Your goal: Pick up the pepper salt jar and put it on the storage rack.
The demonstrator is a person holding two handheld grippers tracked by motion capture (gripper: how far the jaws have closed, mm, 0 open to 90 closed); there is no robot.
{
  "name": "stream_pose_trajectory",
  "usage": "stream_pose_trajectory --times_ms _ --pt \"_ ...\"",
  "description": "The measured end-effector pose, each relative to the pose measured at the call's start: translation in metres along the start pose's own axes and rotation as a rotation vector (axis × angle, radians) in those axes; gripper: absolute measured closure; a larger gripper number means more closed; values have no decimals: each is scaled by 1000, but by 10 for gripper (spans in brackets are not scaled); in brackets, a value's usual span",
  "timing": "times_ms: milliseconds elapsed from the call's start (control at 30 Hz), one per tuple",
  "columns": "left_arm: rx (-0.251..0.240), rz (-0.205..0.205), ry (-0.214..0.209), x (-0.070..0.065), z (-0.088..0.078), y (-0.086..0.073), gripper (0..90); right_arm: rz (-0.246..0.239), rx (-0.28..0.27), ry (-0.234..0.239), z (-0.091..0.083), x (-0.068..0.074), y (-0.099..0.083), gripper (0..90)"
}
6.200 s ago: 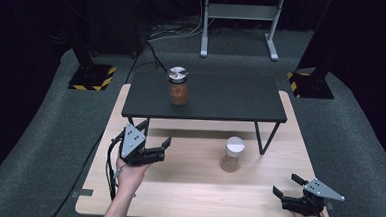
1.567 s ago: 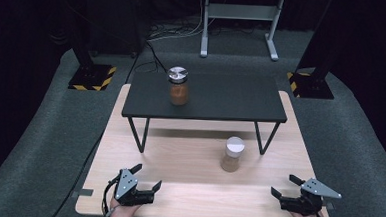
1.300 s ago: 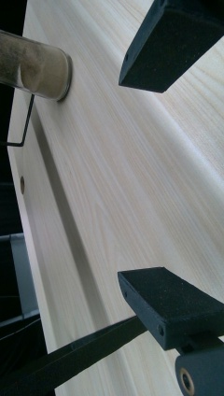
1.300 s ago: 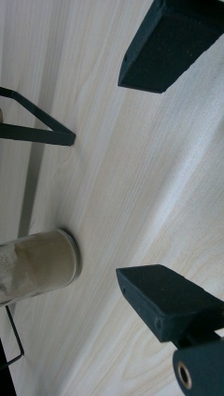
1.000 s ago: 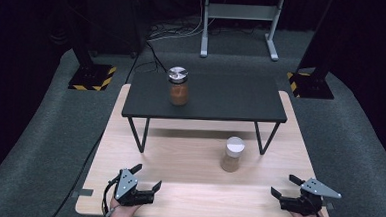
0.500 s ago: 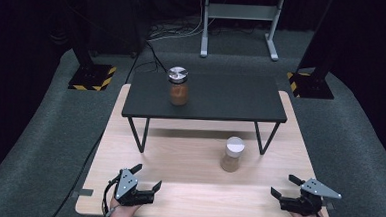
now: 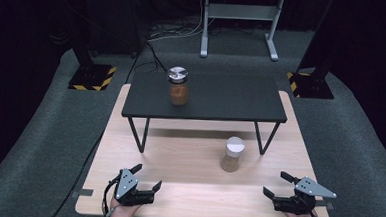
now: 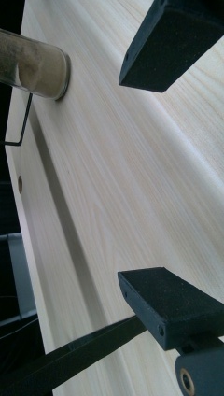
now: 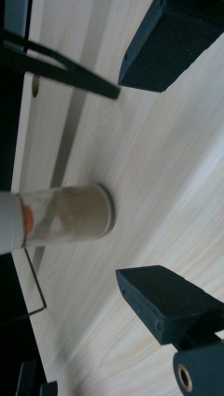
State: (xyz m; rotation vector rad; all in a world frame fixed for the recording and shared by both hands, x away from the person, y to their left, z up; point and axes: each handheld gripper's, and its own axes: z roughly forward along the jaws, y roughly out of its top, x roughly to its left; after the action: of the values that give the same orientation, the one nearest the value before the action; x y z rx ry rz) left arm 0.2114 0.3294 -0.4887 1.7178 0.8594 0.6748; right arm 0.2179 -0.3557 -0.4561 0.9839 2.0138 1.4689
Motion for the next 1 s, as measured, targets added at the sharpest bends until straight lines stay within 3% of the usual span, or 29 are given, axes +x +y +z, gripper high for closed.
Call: stream_pose_trajectory --times_ms 233,667,800,1000 --pt "-4 -15 1 1 -1 -1 64 -38 0 23 18 8 13 58" --pt "-5 -23 1 2 -1 -1 64 -47 22 66 63 10 37 59" --pt "-4 -22 -1 2 -1 -1 64 -73 49 58 81 15 47 63" --pt "-4 -23 -2 2 0 -1 64 -65 74 36 99 20 59 103"
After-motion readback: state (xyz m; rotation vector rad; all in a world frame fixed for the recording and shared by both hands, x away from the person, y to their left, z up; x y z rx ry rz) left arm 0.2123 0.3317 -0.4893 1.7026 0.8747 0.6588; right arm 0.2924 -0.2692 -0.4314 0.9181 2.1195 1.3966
